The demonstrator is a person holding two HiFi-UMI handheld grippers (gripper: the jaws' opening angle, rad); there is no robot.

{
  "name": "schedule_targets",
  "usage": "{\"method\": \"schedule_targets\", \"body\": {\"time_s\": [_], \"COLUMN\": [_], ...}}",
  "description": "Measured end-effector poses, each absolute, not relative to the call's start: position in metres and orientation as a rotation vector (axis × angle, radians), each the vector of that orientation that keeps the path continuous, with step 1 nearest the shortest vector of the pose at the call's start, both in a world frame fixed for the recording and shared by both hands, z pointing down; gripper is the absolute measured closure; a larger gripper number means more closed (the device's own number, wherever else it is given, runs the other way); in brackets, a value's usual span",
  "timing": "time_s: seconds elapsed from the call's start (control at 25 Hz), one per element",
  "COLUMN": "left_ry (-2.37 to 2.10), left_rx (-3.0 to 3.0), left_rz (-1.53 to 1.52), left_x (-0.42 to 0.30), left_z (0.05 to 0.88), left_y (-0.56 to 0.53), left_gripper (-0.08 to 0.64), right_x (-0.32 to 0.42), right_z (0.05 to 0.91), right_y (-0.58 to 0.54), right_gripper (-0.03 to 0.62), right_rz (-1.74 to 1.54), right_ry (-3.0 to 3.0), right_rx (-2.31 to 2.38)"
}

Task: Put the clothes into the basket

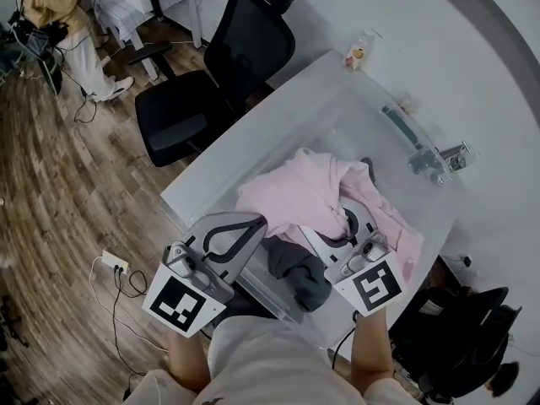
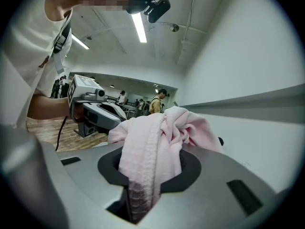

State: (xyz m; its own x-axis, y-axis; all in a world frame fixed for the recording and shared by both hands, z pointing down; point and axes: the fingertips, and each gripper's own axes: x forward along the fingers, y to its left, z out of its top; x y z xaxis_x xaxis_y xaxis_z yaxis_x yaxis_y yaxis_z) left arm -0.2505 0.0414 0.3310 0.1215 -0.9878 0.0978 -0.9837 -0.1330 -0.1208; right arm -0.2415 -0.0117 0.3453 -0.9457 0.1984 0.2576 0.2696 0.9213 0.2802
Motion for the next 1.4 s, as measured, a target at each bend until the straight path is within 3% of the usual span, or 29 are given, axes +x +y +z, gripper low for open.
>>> {"method": "schedule_targets", "body": {"time_s": [0.52,1.0,1.4], "left_ry": [2.231,2.202,2.202], "left_rx": [-2.391,-2.400,-2.424], "left_rz": [-0.332,-0.430,-0.469], "left_x": [-0.252,-0.249,-0.246], "left_z": [0.411,0.420,0.426], "left_y": [0.056,0.056,0.055], "left_gripper": [0.555,0.555,0.555], "right_x": [-0.246,-0.247,-0.239], "right_z": [0.440,0.518,0.564], "right_y": [0.007,0.028,0.034], "right_gripper": [0.477,0.469,0.418], "right_rz": [-0.252,-0.268,-0.254], "right_ry": [-2.672,-2.417,-2.268], "right_rx": [-0.464,-0.575,-0.603]}}
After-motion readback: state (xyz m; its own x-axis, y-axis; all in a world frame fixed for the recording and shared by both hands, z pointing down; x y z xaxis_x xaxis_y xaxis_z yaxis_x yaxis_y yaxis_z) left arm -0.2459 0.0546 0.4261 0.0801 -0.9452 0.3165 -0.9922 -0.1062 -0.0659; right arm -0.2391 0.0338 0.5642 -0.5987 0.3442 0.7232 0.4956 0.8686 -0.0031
